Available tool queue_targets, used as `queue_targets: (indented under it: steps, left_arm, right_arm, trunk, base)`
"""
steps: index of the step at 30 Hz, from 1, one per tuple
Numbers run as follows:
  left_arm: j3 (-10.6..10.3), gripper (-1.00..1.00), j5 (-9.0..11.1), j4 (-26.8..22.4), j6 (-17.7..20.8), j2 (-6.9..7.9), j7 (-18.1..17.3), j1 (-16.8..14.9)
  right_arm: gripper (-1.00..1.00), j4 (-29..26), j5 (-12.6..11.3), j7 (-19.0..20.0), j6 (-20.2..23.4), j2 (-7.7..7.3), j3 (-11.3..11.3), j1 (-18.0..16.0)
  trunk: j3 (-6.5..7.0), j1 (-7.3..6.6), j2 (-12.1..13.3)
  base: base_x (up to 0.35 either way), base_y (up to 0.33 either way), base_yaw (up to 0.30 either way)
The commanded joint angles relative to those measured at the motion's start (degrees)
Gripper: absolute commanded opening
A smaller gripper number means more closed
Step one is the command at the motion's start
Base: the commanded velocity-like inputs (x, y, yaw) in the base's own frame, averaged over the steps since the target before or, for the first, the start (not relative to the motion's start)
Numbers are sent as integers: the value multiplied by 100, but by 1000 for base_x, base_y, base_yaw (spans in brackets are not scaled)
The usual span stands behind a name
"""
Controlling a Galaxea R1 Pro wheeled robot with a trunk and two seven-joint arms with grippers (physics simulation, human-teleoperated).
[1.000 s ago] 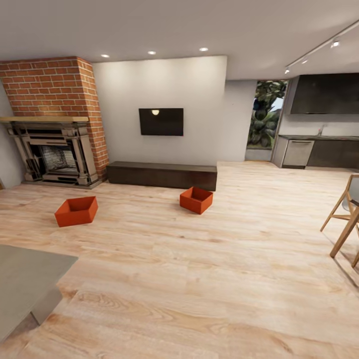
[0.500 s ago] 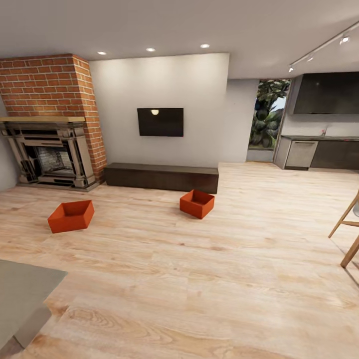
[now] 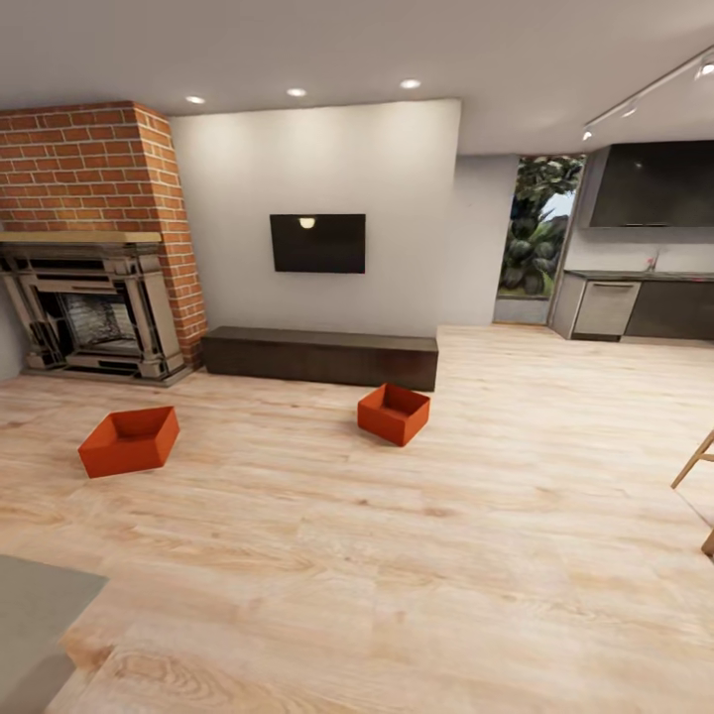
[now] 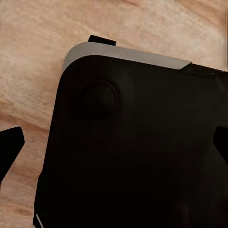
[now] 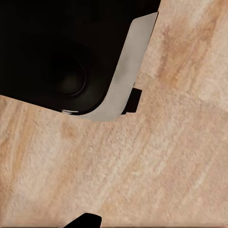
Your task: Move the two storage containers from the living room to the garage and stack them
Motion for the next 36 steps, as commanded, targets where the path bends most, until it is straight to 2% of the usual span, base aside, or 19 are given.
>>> queue_targets:
  steps: [1, 17, 36]
  left_arm:
    - [2, 100, 26, -2, -14, -1, 6, -1]
    - [3, 100, 26, -2, -15, 1, 7, -1]
    - [2, 100, 26, -2, -15, 1, 7, -1]
  right_arm:
    - [100, 13, -49, -5, -28, 2, 49, -5]
    - [100, 13, -34, -5, -28, 17, 49, -5]
    - [100, 13, -14, -5, -28, 11, 49, -5]
  trunk:
    - [-5, 3, -2]
    - [-5, 3, -2]
    - [-5, 3, -2]
  base:
    - [326, 0, 0]
    - [326, 0, 7]
    - [326, 0, 246]
